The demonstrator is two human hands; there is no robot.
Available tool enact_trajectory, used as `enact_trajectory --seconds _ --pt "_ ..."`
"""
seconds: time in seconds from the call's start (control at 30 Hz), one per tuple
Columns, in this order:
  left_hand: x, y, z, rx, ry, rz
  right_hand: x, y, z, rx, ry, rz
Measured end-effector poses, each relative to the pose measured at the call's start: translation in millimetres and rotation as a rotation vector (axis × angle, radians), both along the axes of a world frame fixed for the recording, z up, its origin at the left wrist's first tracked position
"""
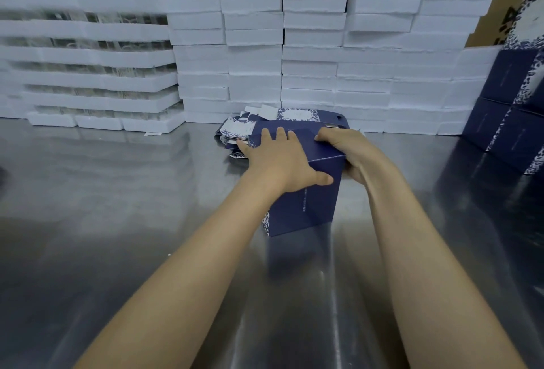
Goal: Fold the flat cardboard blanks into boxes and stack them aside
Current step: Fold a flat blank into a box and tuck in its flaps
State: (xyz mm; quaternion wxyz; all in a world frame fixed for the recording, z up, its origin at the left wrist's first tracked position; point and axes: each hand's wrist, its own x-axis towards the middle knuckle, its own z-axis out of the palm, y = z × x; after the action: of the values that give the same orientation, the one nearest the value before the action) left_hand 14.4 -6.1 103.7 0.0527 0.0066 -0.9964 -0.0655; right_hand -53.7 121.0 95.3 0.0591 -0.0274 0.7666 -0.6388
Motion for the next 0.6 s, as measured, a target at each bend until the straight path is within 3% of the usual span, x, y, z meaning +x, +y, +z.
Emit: enact_trajectory --seconds 0.2,0.37,0.5,0.6 --pt "-1 -1 -1 -0.002 0.039 -0.002 17 30 -7 -0.151 0.022 0.179" --pt "-3 -30 -2 0.058 0.09 -0.237 33 33 -57 -0.407 -0.002 0.129" --pt "-7 -75 -7 0.142 0.259 -0.438 33 19 -80 -0.163 0.253 -0.068" --pt "-10 -97 -22 -0.002 0.589 -0.403 31 9 -81 -0.047 0.252 0.022"
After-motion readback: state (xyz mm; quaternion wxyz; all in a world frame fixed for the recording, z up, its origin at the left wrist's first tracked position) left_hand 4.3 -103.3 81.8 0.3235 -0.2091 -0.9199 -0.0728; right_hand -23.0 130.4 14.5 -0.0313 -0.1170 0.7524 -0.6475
